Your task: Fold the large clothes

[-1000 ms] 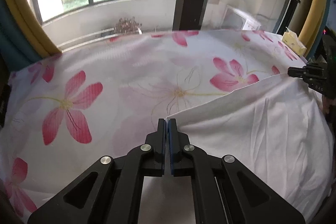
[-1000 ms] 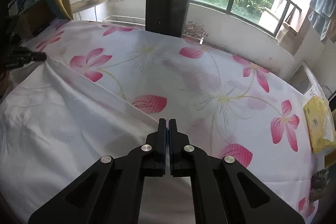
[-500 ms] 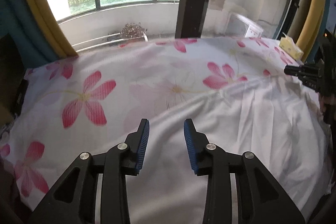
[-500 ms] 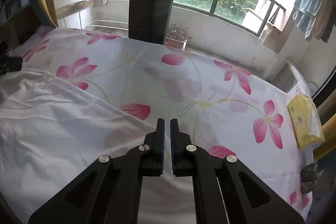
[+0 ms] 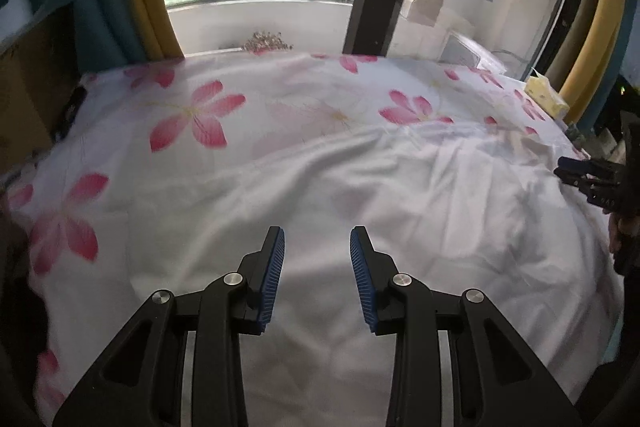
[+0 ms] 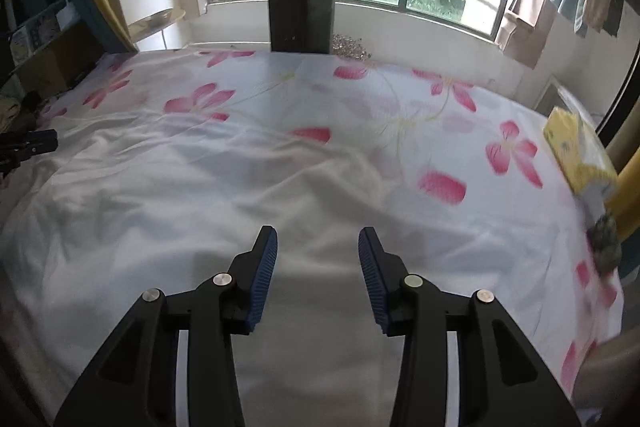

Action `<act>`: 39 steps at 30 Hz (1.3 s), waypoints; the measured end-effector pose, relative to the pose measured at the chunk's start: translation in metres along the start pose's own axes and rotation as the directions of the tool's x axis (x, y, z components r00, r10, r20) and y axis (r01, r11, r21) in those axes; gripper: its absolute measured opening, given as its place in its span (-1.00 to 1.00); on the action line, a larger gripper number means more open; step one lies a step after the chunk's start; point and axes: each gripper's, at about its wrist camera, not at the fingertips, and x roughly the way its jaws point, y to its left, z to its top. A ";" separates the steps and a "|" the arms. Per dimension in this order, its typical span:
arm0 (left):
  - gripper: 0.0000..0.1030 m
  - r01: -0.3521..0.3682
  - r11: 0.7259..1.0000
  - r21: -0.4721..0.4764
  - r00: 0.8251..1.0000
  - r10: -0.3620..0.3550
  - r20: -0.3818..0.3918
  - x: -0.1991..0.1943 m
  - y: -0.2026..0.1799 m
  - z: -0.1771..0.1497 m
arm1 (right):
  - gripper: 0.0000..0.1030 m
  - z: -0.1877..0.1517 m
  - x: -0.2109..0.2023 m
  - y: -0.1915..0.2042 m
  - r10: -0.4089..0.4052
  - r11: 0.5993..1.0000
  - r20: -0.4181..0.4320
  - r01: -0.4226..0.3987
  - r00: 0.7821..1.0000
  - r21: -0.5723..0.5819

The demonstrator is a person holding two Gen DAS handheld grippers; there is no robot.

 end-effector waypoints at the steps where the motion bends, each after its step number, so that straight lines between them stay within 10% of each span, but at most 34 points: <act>1: -0.30 0.005 1.000 -0.004 1.000 -0.005 -0.011 0.001 -0.001 -0.006 | -0.18 -0.005 -0.001 0.003 -0.001 1.000 -0.006 0.001 1.000 0.002; 18: -0.29 -0.045 0.998 -0.051 0.999 0.046 0.021 -0.021 -0.003 -0.037 | 0.19 -0.073 -0.032 -0.008 -0.082 0.993 -0.039 0.085 0.996 0.080; 27: -0.29 0.090 0.995 0.046 0.986 -0.096 0.138 -0.045 -0.082 -0.032 | 0.20 -0.086 -0.056 -0.013 -0.106 0.985 0.013 0.103 0.994 0.139; 33: -0.29 0.180 0.977 0.116 0.981 -0.187 0.054 -0.020 -0.126 -0.045 | 0.20 -0.067 -0.081 0.028 0.024 0.996 0.181 -0.040 0.983 0.085; 39: -0.29 0.187 0.976 0.116 0.982 -0.186 -0.014 0.002 -0.133 -0.062 | 0.20 -0.061 -0.060 0.080 0.200 0.980 0.158 -0.201 0.967 -0.005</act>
